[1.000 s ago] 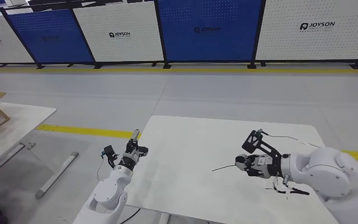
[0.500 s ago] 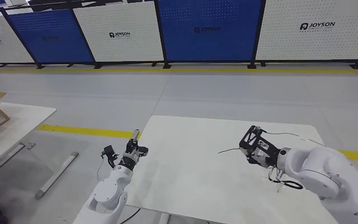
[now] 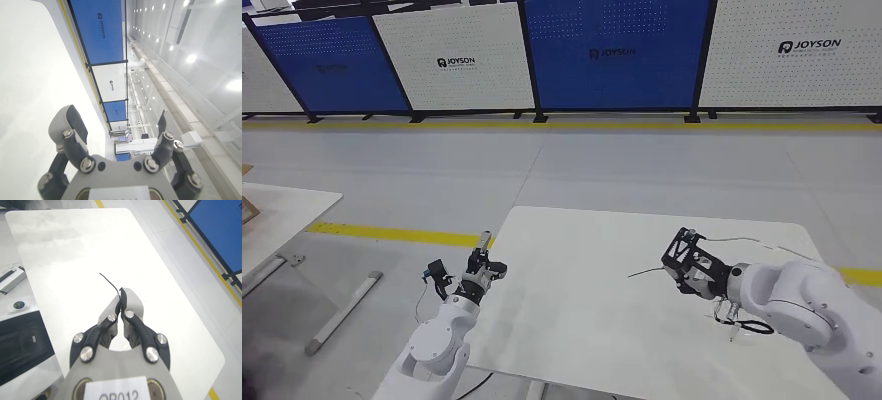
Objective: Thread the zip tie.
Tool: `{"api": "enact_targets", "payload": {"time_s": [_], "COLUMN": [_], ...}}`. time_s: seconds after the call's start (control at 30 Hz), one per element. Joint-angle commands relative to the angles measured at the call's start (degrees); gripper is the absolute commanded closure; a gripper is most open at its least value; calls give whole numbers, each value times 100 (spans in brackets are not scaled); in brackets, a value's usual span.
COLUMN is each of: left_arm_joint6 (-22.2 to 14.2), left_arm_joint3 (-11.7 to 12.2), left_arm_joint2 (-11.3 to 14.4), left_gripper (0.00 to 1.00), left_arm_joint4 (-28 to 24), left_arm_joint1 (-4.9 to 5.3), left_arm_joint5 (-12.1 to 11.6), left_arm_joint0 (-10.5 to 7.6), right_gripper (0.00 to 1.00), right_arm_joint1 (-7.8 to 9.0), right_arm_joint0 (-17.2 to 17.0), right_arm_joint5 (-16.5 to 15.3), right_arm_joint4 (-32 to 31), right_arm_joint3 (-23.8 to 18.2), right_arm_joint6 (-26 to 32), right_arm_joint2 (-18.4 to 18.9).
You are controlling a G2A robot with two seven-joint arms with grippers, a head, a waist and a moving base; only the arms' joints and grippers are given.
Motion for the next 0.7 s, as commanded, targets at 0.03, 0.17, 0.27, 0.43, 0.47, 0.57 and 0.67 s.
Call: {"api": "enact_targets", "payload": {"time_s": [0.03, 0.17, 0.27, 0.43, 0.47, 0.57, 0.67], "left_arm_joint6": [0, 0, 0, 0, 0, 0, 0], "left_arm_joint3": [0, 0, 0, 0, 0, 0, 0], "left_arm_joint2": [0, 0, 0, 0, 0, 0, 0], "left_gripper": [0, 0, 0, 0, 0, 0, 0], "left_arm_joint4": [0, 0, 0, 0, 0, 0, 0], "left_arm_joint1": [0, 0, 0, 0, 0, 0, 0], "left_arm_joint5": [0, 0, 0, 0, 0, 0, 0], "left_arm_joint0": [0, 0, 0, 0, 0, 0, 0], "right_gripper": [100, 100, 100, 100, 100, 100, 100], "right_arm_joint1": [-1, -12, 7, 43, 42, 42, 42], "right_arm_joint0": [-21, -70, -115, 47, 69, 69, 69], "right_arm_joint5": [30, 0, 0, 0, 0, 0, 0], "right_arm_joint4": [-48, -1157, -2104, -2970, -2933, -2933, -2933], "right_arm_joint3": [19, -167, -337, -461, -440, -440, -440], "right_arm_joint6": [-41, -551, -843, -1146, -1227, -1227, -1227], "right_arm_joint2": [10, -65, -235, -746, -775, -775, -775]}}
